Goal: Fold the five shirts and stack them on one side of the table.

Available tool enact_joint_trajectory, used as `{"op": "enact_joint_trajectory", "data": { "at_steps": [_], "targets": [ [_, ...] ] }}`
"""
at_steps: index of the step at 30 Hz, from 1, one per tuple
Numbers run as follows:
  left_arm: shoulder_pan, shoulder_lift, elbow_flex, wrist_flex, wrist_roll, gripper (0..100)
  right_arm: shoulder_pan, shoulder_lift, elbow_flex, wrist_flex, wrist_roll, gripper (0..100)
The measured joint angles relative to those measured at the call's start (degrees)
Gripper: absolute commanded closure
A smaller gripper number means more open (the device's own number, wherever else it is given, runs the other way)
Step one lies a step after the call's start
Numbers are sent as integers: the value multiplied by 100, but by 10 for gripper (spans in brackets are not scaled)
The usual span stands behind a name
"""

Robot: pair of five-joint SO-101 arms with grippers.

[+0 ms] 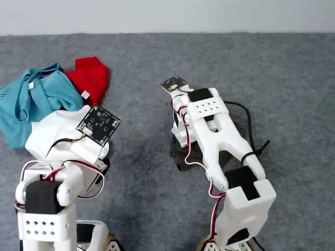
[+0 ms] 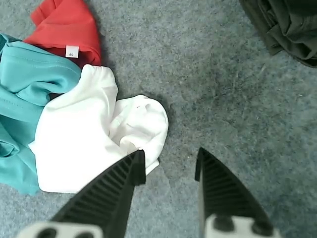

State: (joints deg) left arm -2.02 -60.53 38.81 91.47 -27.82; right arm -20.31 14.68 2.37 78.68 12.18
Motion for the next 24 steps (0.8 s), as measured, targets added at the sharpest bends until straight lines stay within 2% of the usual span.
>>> {"op": "enact_joint_trajectory", "data": {
  "at_steps": [10,15,19,24],
  "targets": [
    [0,0,237,0,0,834,-114,-1002,-747,378,0,988],
    [0,0,387,0,0,834,-879,-1960,-879,387,0,989],
    [0,0,396,0,0,834,-1495,-2734,-879,220,431,989],
    [0,0,396,0,0,834,-1705,-3657,-879,-79,774,989]
  ]
}}
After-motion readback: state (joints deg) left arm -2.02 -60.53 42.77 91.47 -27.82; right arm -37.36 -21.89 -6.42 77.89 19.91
